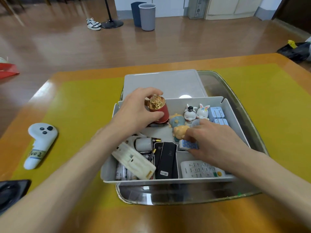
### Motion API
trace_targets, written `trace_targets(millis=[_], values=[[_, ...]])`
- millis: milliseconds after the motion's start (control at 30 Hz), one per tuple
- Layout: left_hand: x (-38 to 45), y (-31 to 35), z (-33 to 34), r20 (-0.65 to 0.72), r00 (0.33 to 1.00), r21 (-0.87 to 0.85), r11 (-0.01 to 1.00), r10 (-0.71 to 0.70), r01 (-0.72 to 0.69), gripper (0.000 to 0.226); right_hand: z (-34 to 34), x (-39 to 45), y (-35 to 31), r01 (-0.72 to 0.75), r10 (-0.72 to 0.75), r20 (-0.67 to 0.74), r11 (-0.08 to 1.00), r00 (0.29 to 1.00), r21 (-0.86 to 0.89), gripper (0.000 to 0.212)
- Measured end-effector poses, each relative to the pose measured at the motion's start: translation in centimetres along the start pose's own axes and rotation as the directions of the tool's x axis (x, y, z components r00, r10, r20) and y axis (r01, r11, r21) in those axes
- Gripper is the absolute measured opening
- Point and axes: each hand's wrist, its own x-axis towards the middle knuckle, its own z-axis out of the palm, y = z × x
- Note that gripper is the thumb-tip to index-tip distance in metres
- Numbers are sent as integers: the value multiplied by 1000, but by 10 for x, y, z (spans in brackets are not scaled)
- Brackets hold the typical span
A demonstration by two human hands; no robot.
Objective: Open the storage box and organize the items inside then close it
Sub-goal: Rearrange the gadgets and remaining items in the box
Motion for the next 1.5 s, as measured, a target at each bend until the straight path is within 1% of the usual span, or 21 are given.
trace_targets(millis=[33,133,233,300,367,500,567,700,800,933,1000,1133,1267,1333,1400,1467,1500], values=[[0,0,1,30,1000,-1,1000,7,-7,50,0,-1,0,6,-6,5,1000,1000,-6,20],[-4,3,9,183,981,15,998,58,-62,45,-2,-2,2,15,-14,9,1000,1000,-19,21],[-7,2,20,252,961,152,977,110,-152,43,-2,-3,2,17,-17,14,1000,1000,-17,24],[-9,1,25,279,952,214,958,126,-189,44,-2,-3,2,15,-14,9,1000,1000,-12,23],[-10,0,28,267,952,233,948,152,-216,45,-3,-4,2,14,-13,7,1000,1000,-21,24],[-15,-3,34,169,961,255,932,218,-257,43,-4,-4,2,10,-10,-8,1000,1000,-24,23],[-18,-5,36,134,965,233,939,225,-252,42,-4,-4,2,6,-6,-14,1000,1000,-20,23],[-18,-6,37,123,971,200,953,205,-226,42,-4,-3,1,4,-5,-11,1000,1000,-25,24],[-17,-3,33,147,977,148,974,152,-173,45,-4,-2,2,0,0,6,1000,1000,-14,26],[-13,-5,27,272,959,112,987,83,-117,44,-5,-2,2,11,-11,9,1000,1000,-6,27],[-14,-7,27,303,950,70,993,72,-98,44,-5,-2,2,13,-13,15,1000,1000,-5,27],[-17,-7,30,292,949,91,985,115,-147,44,-5,-1,3,24,-24,17,1000,1000,0,25],[-16,-10,31,290,950,128,979,115,-158,48,-3,-1,4,44,-44,-2,999,999,-9,24],[-18,-9,29,301,944,138,973,138,-186,48,-2,-1,4,52,-52,-19,999,998,-13,23],[-21,-5,22,320,933,145,964,167,-222,57,-2,0,4,65,-65,-37,998,997,-19,24],[-27,-4,4,320,937,139,971,141,-194,72,-4,1,3,82,-82,-39,996,996,-23,25],[-32,-6,-8,308,944,138,975,122,-171,72,-7,1,2,88,-88,-42,996,995,-8,25]])
